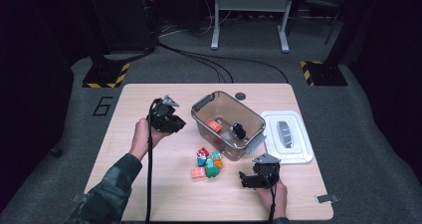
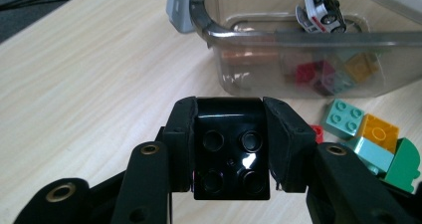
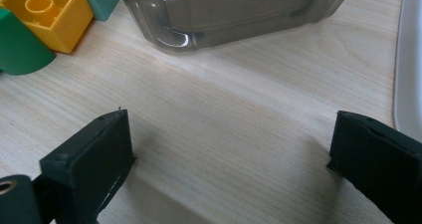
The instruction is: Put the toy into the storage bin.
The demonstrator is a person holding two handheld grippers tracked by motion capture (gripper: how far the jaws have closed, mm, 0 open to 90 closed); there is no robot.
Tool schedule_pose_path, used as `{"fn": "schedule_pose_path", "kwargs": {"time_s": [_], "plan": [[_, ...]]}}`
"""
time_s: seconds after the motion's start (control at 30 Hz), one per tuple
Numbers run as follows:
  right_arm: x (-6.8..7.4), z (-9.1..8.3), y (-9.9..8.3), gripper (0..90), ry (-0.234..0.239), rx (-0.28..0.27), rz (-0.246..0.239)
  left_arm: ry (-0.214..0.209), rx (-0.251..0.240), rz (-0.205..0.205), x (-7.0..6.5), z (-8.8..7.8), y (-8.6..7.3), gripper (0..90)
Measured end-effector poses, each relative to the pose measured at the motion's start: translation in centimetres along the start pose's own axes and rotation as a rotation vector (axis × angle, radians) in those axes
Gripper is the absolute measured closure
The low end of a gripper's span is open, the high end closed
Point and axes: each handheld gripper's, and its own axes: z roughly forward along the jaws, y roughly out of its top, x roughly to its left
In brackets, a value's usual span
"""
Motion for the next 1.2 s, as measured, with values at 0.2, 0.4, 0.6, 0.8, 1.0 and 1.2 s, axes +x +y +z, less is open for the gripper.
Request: {"fn": "schedule_pose_path", "kwargs": {"time_s": [0.2, 0.4, 0.6, 0.8, 1.0, 1.2], "plan": [[0.0, 0.0, 0.0, 2.3, 0.000, 0.000, 0.001, 0.015, -0.007, 0.022, 0.0, -0.5, 1.7, 59.1], [0.0, 0.0, 0.0, 2.2, 0.000, 0.001, 0.000, 0.020, -0.017, 0.037, -0.2, -0.5, 3.5, 59.1], [-0.1, 0.0, 0.0, 2.3, 0.001, 0.003, -0.006, 0.022, -0.022, 0.057, -0.8, -0.1, 5.2, 59.0], [-0.1, 0.0, 0.0, 2.3, -0.001, 0.002, -0.007, 0.022, -0.030, 0.085, -1.4, 0.0, 6.9, 59.1], [-0.1, 0.0, 0.0, 2.3, -0.003, 0.001, -0.002, 0.012, -0.037, 0.096, -2.0, 0.3, 8.2, 59.0], [-0.1, 0.0, 0.0, 2.4, -0.005, 0.001, 0.003, 0.005, -0.031, 0.114, -3.0, 1.0, 9.3, 59.0]]}}
